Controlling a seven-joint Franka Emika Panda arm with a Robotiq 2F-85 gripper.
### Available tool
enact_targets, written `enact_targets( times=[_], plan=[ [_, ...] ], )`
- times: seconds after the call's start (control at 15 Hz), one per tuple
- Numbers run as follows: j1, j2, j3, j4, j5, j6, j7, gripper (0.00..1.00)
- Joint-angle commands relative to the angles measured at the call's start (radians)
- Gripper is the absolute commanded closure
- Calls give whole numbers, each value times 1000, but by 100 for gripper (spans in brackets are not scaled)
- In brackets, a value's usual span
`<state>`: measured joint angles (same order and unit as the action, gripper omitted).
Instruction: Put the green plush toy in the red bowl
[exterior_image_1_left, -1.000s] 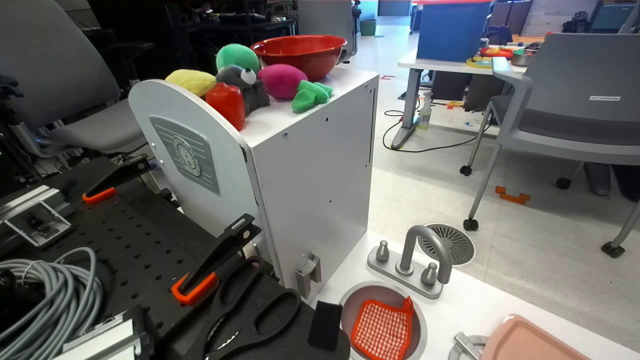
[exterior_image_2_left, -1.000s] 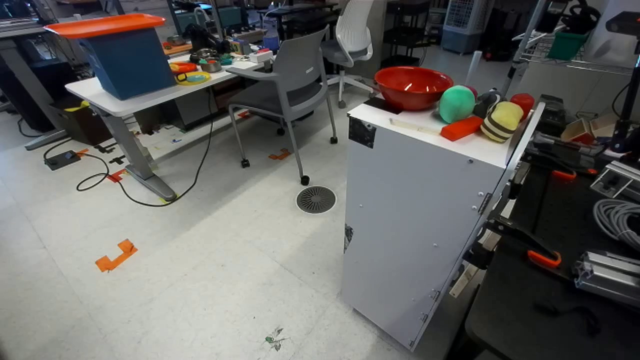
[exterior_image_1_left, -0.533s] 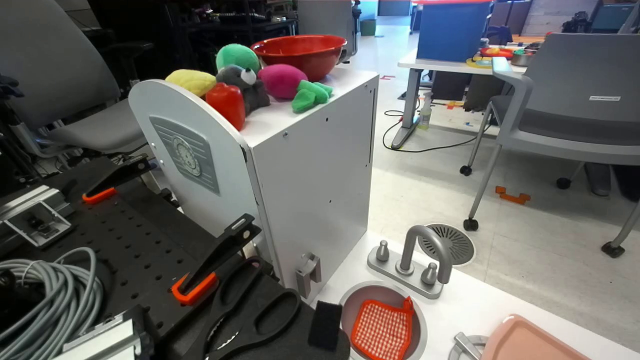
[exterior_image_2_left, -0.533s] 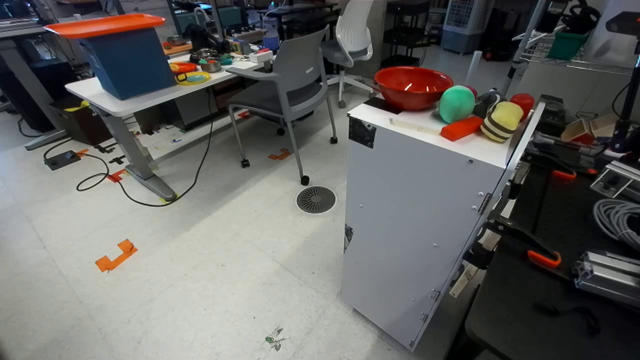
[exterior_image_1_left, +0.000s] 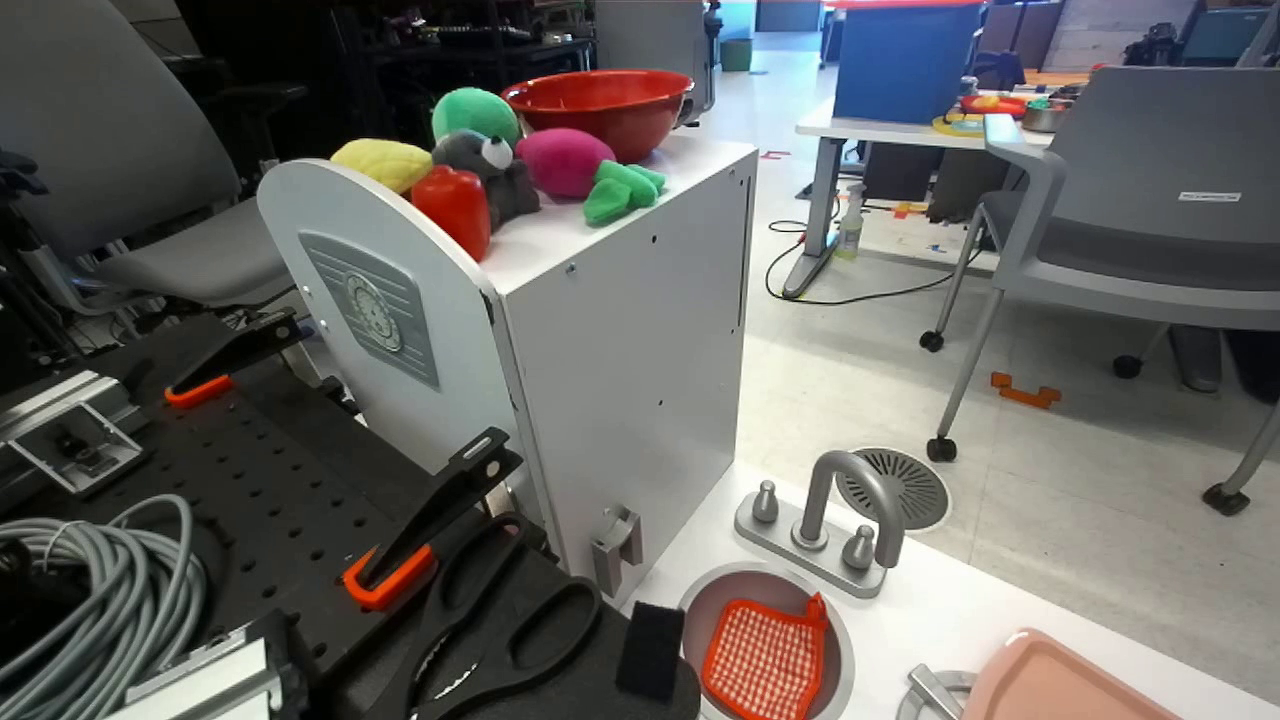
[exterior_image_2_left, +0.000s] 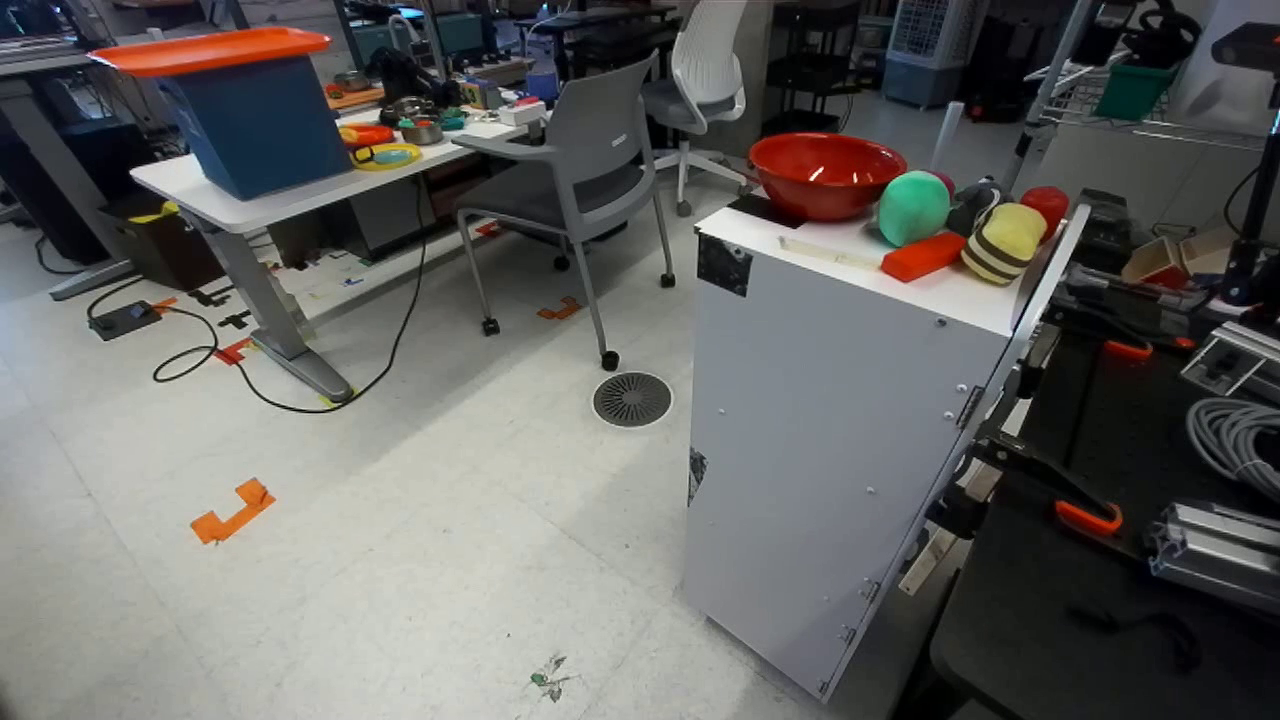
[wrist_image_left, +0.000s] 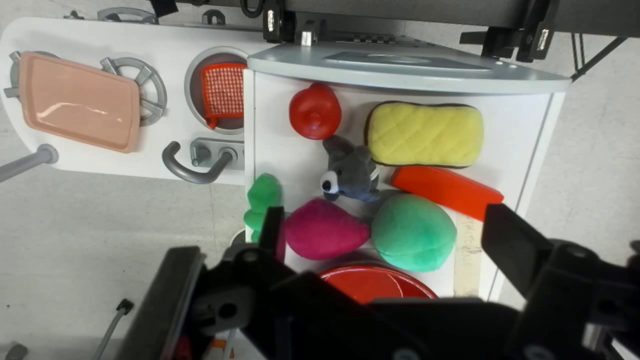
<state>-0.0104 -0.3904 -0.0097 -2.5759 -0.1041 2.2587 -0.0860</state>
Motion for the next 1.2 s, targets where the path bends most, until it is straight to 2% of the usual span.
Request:
enact_targets(
  times=[0.0,0.67,1.13],
  plan=[
    [1,0,-1,1,0,-2,0,0],
    [1,0,-1,1,0,-2,0,0],
    [-9,10,-26,15,6,-5,-17,0]
  ],
)
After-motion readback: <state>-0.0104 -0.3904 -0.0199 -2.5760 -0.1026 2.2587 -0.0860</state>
